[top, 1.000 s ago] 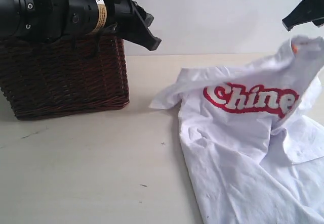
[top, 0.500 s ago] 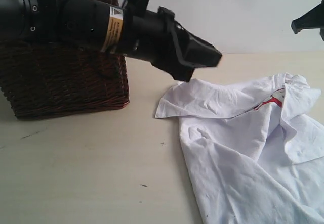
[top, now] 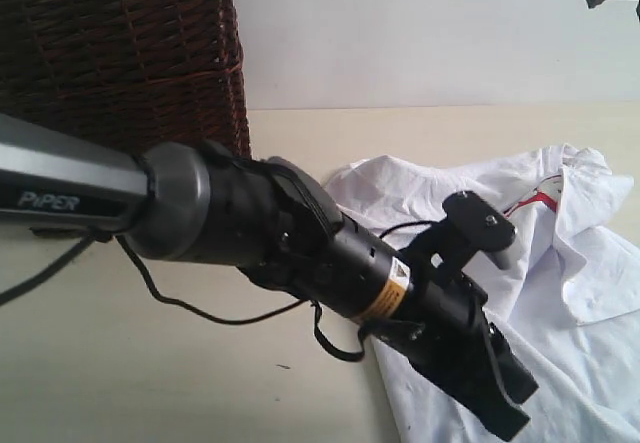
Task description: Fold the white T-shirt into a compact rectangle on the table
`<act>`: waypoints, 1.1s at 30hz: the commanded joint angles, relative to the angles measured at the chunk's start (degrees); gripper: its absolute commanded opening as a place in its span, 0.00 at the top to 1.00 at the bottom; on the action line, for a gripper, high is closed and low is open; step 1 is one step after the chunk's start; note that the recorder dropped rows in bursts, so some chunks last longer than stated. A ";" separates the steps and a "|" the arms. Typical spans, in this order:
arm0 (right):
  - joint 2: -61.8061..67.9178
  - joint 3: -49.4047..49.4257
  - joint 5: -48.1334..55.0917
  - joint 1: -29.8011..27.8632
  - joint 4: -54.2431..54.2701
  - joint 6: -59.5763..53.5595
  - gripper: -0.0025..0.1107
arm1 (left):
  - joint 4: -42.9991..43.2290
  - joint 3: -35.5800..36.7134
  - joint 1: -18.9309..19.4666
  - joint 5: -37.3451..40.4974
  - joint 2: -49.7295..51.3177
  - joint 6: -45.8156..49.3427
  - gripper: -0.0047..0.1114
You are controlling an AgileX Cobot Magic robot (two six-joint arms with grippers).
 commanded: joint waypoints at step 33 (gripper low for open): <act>-0.64 -0.45 -0.21 -0.30 1.83 -0.40 0.94 | -11.45 8.15 -1.95 56.05 -12.38 11.21 0.92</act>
